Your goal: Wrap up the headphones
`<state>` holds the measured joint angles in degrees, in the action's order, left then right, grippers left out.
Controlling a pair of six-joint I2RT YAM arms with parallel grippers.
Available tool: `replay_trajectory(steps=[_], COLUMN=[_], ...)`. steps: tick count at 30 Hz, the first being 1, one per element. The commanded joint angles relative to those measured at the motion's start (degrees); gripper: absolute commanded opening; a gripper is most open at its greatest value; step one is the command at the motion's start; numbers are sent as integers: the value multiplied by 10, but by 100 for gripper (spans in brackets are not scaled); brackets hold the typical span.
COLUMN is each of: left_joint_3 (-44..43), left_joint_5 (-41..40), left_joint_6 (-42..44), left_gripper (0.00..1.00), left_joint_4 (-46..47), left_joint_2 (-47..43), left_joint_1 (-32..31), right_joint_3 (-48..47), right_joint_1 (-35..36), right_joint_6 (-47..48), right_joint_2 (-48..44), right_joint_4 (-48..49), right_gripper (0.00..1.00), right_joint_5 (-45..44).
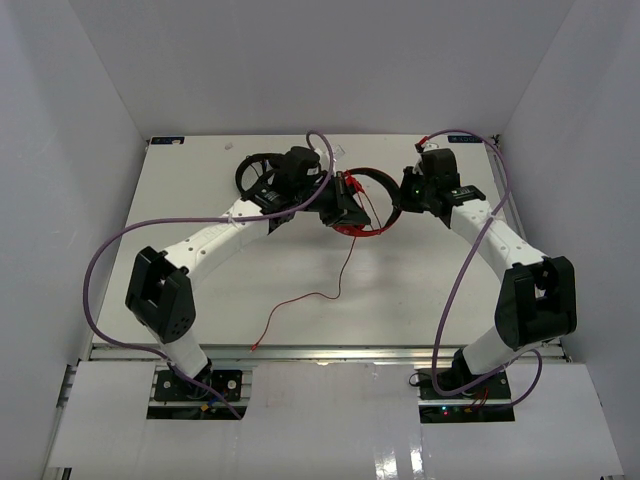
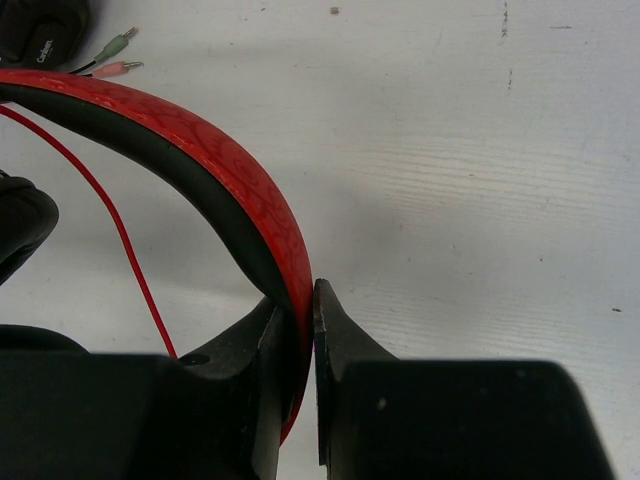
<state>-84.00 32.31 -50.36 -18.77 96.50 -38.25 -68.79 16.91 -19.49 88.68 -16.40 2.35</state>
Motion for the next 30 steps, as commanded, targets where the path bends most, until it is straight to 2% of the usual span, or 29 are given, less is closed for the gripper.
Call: replay_trajectory(steps=[1, 6, 11, 14, 16, 24, 27, 30], left_joint_3=[5, 16, 36, 52, 65, 134, 213, 332], left_joint_5=[-12, -21, -23, -35, -43, -80, -106, -125], left_joint_6=[11, 17, 35, 55, 65, 101, 144, 205], left_gripper=[0, 2, 29, 52, 58, 64, 66, 72], left_joint_4=[6, 6, 6, 6, 6, 51, 120, 218], left_joint_2=[7, 10, -6, -24, -38, -103, -168, -242], left_joint_1=[-17, -30, -37, -46, -50, -66, -75, -81], right_joint_3=[-31, -29, -28, -28, -28, -27, -30, -36], right_joint_1=[-7, -14, -24, -30, -34, -39, -42, -44], right_joint_6=[-32, -35, -35, -35, -35, -35, -32, -30], right_joint_2=[-3, -3, -7, -10, -11, -20, -26, -30], right_joint_4=[29, 30, 29, 29, 28, 20, 15, 5], right_gripper=[8, 8, 8, 8, 8, 8, 8, 8], right_joint_5=[20, 25, 31, 38, 42, 55, 66, 77])
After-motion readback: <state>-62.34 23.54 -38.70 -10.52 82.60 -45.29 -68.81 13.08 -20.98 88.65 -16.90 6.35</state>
